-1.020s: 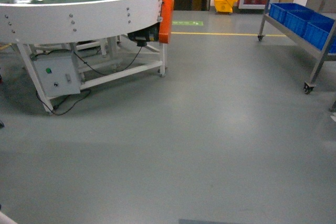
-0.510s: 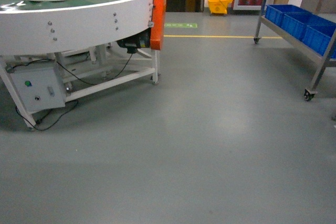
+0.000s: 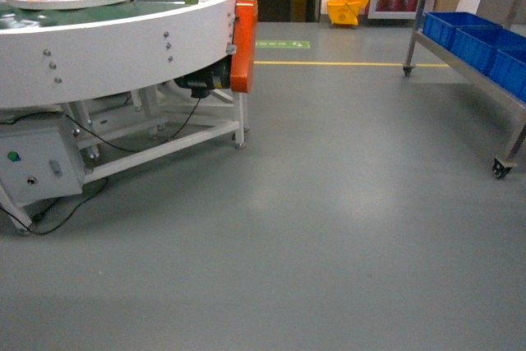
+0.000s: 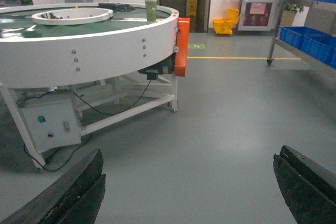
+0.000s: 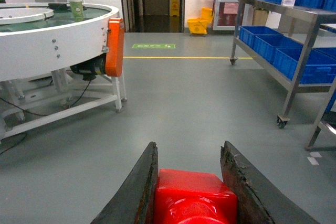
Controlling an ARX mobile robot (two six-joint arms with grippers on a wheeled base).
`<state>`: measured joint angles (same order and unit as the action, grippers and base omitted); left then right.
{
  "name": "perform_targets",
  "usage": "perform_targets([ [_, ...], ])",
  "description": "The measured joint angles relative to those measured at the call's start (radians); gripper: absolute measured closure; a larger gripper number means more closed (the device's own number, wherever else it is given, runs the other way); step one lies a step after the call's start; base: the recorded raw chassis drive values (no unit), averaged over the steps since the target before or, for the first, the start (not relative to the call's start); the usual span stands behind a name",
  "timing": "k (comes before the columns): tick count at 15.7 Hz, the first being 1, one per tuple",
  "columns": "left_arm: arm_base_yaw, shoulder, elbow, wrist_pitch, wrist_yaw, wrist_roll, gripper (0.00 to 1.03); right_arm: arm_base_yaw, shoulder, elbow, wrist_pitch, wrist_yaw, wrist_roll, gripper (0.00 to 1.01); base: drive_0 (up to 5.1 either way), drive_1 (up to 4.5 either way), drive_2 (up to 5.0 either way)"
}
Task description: Pick red block from blue box to shelf
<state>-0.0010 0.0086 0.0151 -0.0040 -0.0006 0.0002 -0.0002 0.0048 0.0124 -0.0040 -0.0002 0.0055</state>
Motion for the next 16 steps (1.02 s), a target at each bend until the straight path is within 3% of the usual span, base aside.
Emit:
perform_targets([
  [16,0.0,0.0,0.0,0.0,0.0,0.0,0.05,0.0,0.0,0.0,-0.004,0.0,0.0,0.72,0.3,4.65,-4.0],
])
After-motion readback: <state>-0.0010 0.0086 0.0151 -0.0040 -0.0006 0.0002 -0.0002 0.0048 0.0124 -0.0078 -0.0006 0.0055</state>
